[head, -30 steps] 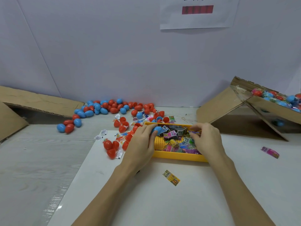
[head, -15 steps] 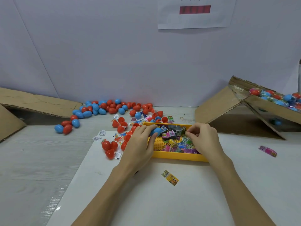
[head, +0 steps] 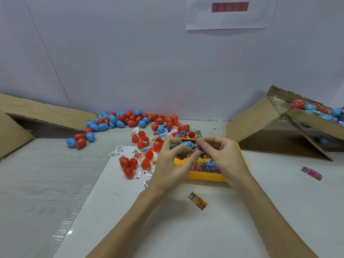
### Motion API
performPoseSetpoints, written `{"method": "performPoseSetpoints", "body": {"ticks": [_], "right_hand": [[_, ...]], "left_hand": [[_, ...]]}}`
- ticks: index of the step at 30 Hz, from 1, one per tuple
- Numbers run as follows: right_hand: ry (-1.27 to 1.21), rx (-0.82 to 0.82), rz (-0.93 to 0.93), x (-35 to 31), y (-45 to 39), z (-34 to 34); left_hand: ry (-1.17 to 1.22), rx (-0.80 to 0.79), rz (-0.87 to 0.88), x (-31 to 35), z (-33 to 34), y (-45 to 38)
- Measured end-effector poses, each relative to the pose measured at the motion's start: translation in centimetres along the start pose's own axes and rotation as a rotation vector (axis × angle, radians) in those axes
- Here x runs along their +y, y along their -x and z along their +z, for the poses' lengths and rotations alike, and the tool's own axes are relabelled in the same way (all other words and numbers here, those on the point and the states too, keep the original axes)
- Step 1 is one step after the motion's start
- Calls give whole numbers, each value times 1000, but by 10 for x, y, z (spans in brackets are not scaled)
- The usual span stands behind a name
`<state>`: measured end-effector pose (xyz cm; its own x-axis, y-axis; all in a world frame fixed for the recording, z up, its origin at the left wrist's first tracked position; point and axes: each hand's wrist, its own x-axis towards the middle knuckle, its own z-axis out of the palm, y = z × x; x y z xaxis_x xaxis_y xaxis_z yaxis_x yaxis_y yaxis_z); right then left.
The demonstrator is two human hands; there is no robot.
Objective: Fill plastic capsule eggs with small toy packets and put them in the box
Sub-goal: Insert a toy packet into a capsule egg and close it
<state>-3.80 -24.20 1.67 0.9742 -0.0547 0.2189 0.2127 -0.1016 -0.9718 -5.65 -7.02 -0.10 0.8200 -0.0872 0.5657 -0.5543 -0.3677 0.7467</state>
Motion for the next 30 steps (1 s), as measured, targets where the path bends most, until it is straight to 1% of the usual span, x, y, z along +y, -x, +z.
{"method": "performPoseSetpoints", "body": {"ticks": [2,5,10,12,15,19,22,24,27,30], "right_hand": [[40,-9,-11,2,1,4],[71,-19,-28,2,3,8],[51,-2,12,-1,3,9],[65,-41,-21,-4,4,6],[158,-120,-64,-8,5,3],[144,-30,-67,-6,5,4],[118,-19,-76,-4,5,4],[135,-43,-67,-3,4,3],[213,-156,-42,-2,4,3],[301,-237,-74,-4,5,3]], "left_hand": [[-36,-3,-2,0,4,1],[-65,33,8,-2,6,1],[4,9,-125,-4,0,-4],[-1,-7,-137,-3,-1,-5],[-31,-23,-125,-4,-2,-5],[-61,-16,-94,-6,-4,-5],[-38,21,-124,-8,-7,-7],[-6,59,-138,-10,-8,-9],[-53,95,-91,-13,-8,-9],[-184,45,-10,-18,-10,-8]]}}
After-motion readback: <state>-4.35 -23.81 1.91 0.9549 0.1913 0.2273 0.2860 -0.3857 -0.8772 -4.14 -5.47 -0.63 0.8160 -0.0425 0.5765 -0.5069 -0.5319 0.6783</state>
